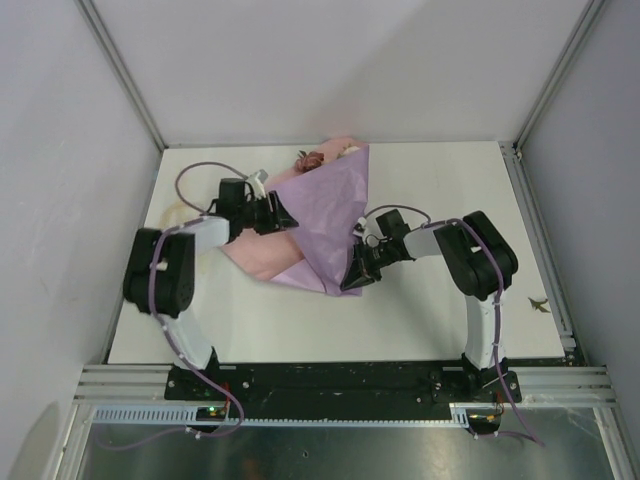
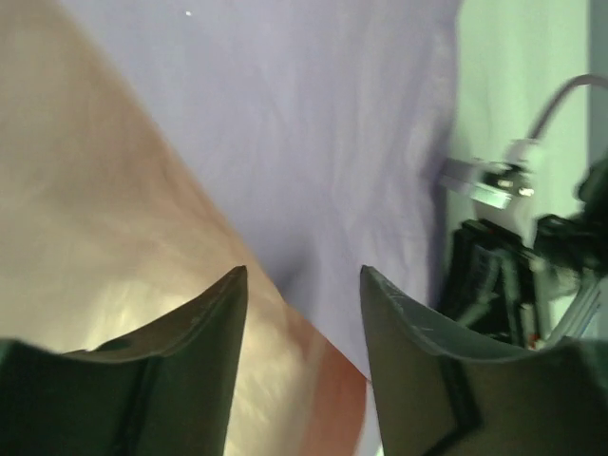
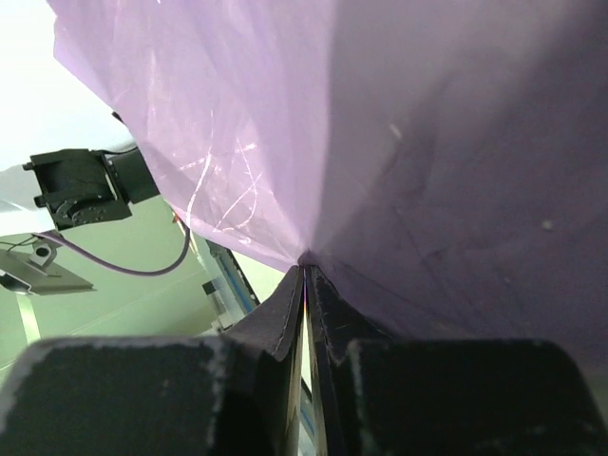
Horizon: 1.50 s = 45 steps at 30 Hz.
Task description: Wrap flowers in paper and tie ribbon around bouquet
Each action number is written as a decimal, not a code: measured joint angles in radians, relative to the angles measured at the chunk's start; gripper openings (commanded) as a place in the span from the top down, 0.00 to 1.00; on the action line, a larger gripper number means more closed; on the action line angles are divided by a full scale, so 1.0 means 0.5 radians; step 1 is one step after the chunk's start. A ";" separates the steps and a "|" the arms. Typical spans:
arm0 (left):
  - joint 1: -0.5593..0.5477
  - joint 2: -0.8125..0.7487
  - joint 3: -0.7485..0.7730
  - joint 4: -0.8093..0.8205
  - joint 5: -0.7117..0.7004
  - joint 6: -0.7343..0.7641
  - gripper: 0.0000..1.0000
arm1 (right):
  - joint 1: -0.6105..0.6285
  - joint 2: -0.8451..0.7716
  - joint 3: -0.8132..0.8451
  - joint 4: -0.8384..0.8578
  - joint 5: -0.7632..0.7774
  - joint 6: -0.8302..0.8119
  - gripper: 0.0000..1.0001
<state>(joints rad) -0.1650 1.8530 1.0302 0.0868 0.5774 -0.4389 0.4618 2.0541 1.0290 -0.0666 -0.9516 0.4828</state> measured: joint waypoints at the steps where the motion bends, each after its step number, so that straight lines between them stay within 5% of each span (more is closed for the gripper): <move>1: 0.019 -0.104 -0.048 -0.016 0.020 0.012 0.39 | -0.003 -0.002 0.002 -0.022 -0.002 -0.021 0.91; 7: 0.078 -0.739 -0.223 -0.016 0.088 0.042 0.41 | -0.015 -0.025 0.003 -0.168 -0.005 -0.138 0.92; 12: -0.047 -0.915 -0.245 0.035 0.173 -0.032 0.46 | -0.024 -0.044 0.003 -0.276 0.003 -0.220 0.94; 18: -0.443 -0.573 -0.204 0.139 0.291 -0.243 0.75 | -0.024 -0.062 0.003 -0.373 0.011 -0.299 0.93; 25: -0.487 0.072 -0.146 0.172 0.277 -0.346 0.98 | -0.024 -0.108 0.002 -0.431 0.054 -0.365 0.83; 32: -0.411 0.312 -0.086 0.220 0.320 -0.403 1.00 | -0.007 -0.289 -0.002 -0.428 0.086 -0.381 0.61; 39: -0.411 0.341 -0.064 0.262 0.322 -0.433 1.00 | 0.188 -0.426 0.001 0.017 0.050 -0.085 0.67; 45: -0.407 0.341 -0.064 0.266 0.320 -0.433 1.00 | 0.252 -0.173 0.003 0.341 0.063 0.143 0.71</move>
<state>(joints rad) -0.3687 2.0235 0.9981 0.2199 0.7376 -0.6552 0.5877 1.9675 1.0306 0.1040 -0.9199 0.5541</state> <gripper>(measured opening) 0.008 0.303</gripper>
